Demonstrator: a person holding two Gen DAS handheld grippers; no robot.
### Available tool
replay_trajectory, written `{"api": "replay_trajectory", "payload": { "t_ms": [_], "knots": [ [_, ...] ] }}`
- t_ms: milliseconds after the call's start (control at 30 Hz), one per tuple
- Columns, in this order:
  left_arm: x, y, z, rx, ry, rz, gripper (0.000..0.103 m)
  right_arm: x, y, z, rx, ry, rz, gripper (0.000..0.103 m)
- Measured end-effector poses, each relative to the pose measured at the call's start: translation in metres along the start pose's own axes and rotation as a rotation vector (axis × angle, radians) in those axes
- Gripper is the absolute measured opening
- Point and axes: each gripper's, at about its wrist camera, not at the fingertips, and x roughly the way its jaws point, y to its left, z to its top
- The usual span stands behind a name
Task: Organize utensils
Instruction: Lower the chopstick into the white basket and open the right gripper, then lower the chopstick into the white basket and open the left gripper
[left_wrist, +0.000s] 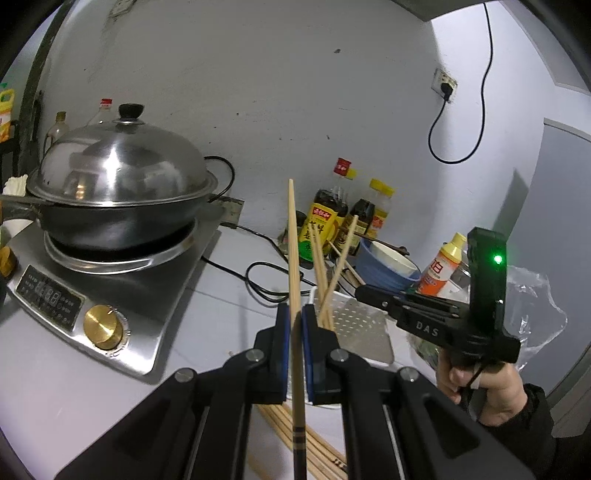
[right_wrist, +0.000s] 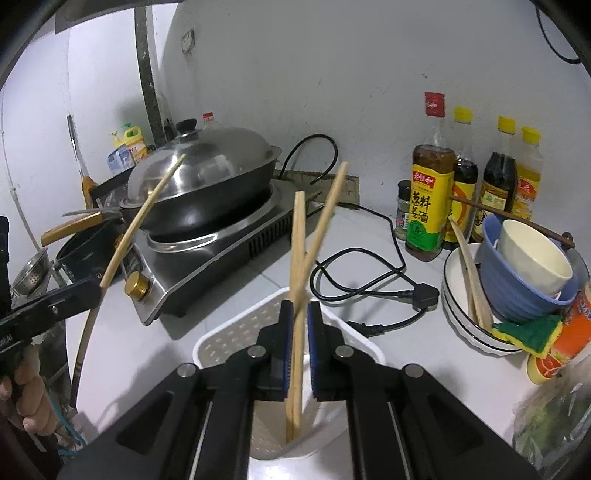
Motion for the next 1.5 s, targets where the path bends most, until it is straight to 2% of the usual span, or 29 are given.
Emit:
{"api": "replay_trajectory", "payload": {
  "t_ms": [233, 333, 533, 700, 900, 1033, 1167, 1233, 1333, 1500],
  "knots": [
    [-0.002, -0.013, 0.006, 0.016, -0.005, 0.009, 0.006, 0.006, -0.007, 0.011, 0.028, -0.014, 0.023, 0.007],
    [-0.004, -0.013, 0.008, 0.018, -0.011, 0.007, 0.006, 0.017, -0.006, 0.022, 0.029, -0.014, 0.005, 0.007],
    [-0.004, 0.004, 0.008, -0.01, -0.01, 0.012, 0.006, 0.046, 0.005, 0.045, 0.021, 0.031, 0.002, 0.007],
    [-0.001, 0.017, 0.01, -0.027, -0.018, 0.014, 0.006, 0.054, 0.016, 0.055, 0.0, 0.034, -0.022, 0.007],
    [0.017, 0.014, 0.017, -0.058, -0.014, -0.026, 0.006, 0.03, 0.002, 0.047, -0.002, 0.012, -0.06, 0.007],
    [0.028, -0.006, 0.026, -0.065, -0.043, -0.009, 0.006, 0.004, -0.018, 0.037, 0.017, -0.015, -0.08, 0.007],
    [0.041, -0.027, 0.036, -0.087, -0.081, -0.005, 0.006, -0.016, -0.036, 0.03, 0.062, -0.041, -0.037, 0.007],
    [0.053, -0.033, 0.04, -0.122, -0.093, 0.001, 0.006, -0.025, -0.042, 0.027, 0.066, -0.055, -0.02, 0.008],
    [0.073, -0.036, 0.043, -0.205, -0.105, 0.027, 0.006, -0.036, -0.049, 0.024, 0.064, -0.083, 0.004, 0.017],
    [0.098, -0.042, 0.038, -0.308, -0.16, 0.077, 0.006, -0.052, -0.063, 0.016, 0.06, -0.119, 0.018, 0.018]
  ]
}}
